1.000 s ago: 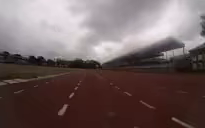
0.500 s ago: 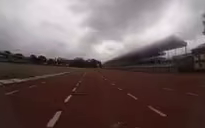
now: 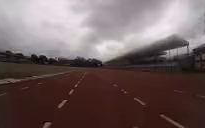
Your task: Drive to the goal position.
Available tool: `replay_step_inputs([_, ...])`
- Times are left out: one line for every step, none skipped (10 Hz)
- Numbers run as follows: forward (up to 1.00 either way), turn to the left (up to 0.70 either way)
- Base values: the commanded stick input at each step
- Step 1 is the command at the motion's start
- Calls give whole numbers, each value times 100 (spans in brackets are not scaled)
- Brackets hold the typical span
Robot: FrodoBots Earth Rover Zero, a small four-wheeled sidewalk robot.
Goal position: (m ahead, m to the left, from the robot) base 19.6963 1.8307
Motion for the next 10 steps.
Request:
replay_step_inputs([70,0])
replay_step_inputs([70,0])
replay_step_inputs([70,0])
replay_step_inputs([70,0])
replay_step_inputs([70,0])
replay_step_inputs([70,0])
replay_step_inputs([70,0])
replay_step_inputs([70,0])
replay_step_inputs([70,0])
replay_step_inputs([70,0])
